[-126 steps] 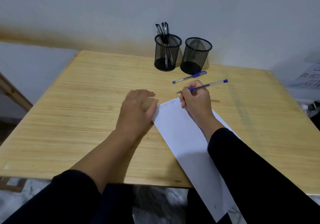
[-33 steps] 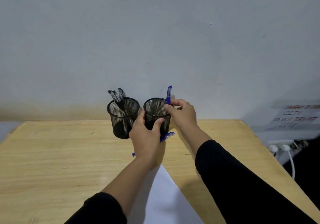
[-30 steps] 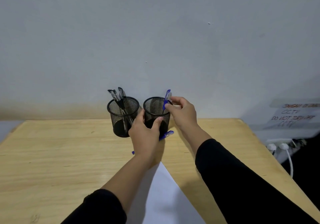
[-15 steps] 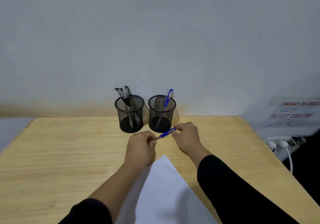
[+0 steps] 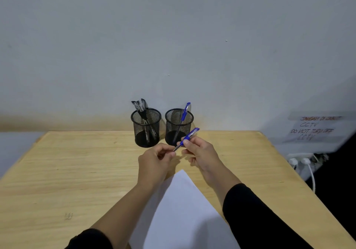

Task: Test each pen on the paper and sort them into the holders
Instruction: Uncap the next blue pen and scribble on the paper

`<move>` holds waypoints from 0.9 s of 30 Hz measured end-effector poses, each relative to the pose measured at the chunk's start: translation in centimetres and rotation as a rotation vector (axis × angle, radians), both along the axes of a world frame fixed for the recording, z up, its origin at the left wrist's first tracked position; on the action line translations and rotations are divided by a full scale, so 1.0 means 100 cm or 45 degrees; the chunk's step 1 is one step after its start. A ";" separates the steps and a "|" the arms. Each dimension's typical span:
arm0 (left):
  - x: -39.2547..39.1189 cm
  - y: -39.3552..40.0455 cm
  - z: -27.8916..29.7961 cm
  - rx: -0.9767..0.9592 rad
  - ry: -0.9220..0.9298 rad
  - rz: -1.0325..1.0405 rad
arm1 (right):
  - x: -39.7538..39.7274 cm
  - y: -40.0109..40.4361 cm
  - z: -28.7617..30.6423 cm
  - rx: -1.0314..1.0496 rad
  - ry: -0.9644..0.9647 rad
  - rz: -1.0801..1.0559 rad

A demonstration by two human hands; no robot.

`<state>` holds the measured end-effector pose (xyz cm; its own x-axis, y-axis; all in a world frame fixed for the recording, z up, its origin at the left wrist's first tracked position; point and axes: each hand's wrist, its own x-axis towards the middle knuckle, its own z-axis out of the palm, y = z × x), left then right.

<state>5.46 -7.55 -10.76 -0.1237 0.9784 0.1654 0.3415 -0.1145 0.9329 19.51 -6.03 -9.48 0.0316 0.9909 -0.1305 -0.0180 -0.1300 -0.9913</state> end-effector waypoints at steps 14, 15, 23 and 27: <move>-0.037 -0.032 0.056 0.135 -0.332 0.012 | -0.025 -0.058 0.056 0.235 -0.387 0.304; -0.042 -0.036 0.057 0.120 -0.368 0.010 | -0.024 -0.062 0.058 0.231 -0.391 0.324; -0.049 -0.063 0.059 -0.047 -0.437 -0.202 | -0.032 -0.082 0.065 0.258 -0.409 0.398; -0.057 -0.066 0.062 -0.093 -0.642 -0.099 | -0.026 -0.086 0.073 0.173 -0.445 0.418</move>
<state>-0.28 -14.15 -4.52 -0.0969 0.9947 0.0349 -0.1596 -0.0501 0.9859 16.90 -14.63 -2.21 -0.2664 0.9632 -0.0369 0.3387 0.0577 -0.9391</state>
